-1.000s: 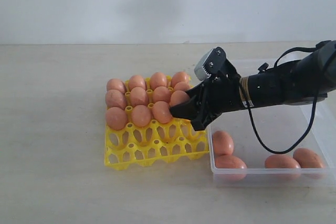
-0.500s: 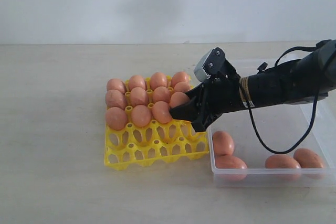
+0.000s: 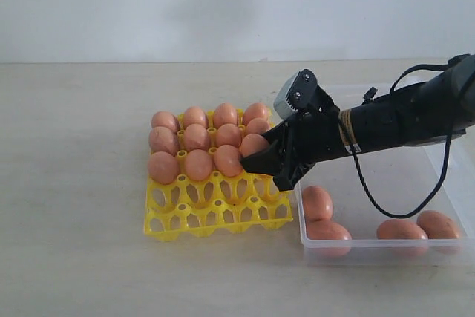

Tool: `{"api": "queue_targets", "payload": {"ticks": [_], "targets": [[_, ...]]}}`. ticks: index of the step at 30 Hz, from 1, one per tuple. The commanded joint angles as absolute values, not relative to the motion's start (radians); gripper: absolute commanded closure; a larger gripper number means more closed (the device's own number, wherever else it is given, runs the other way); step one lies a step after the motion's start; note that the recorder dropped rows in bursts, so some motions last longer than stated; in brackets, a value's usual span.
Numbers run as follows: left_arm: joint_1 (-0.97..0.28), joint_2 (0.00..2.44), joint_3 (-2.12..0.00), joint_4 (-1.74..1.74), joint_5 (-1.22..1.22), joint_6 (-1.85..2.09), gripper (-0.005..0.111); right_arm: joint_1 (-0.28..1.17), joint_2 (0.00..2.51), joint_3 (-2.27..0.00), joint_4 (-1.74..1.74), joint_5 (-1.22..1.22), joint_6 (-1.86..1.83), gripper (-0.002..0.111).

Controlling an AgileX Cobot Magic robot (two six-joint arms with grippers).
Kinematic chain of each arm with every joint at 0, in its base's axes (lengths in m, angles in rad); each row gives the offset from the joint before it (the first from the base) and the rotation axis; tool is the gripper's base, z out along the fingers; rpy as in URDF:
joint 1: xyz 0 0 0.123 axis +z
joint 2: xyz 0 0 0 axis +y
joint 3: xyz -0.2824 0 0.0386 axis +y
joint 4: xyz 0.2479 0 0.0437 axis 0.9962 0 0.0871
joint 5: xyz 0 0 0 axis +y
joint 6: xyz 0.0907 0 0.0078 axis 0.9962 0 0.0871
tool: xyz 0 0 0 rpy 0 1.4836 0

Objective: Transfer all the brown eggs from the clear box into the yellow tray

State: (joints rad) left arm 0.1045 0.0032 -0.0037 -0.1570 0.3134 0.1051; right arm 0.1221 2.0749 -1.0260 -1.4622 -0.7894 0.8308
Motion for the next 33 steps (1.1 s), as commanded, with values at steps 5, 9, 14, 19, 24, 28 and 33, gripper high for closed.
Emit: {"api": "queue_targets", "payload": {"ticks": [5, 9, 14, 19, 24, 28, 33], "targets": [[0.105, 0.000, 0.000, -0.158, 0.314, 0.109, 0.103, 0.120, 2.095, -1.012, -1.508, -0.720, 0.856, 0.072], [0.105, 0.000, 0.000, -0.158, 0.314, 0.109, 0.103, 0.120, 2.093, -1.012, -1.493, -0.755, 0.862, 0.072], [0.105, 0.000, 0.000, -0.158, 0.314, 0.109, 0.103, 0.120, 2.093, -1.012, -1.498, -0.759, 0.921, 0.088], [0.105, 0.000, 0.000, -0.158, 0.314, 0.109, 0.103, 0.120, 2.093, -1.012, -1.509, -0.817, 0.926, 0.108], [0.105, 0.000, 0.000, -0.158, 0.314, 0.109, 0.103, 0.120, 2.084, -1.012, -1.509, -0.856, 0.931, 0.108], [0.105, 0.000, 0.000, -0.158, 0.314, 0.109, 0.103, 0.120, 2.045, -1.012, -1.484, -0.854, 0.936, 0.109], [0.105, 0.000, 0.000, -0.158, 0.314, 0.109, 0.103, 0.120, 1.964, -1.010, -1.453, -0.792, 0.936, 0.109]]}}
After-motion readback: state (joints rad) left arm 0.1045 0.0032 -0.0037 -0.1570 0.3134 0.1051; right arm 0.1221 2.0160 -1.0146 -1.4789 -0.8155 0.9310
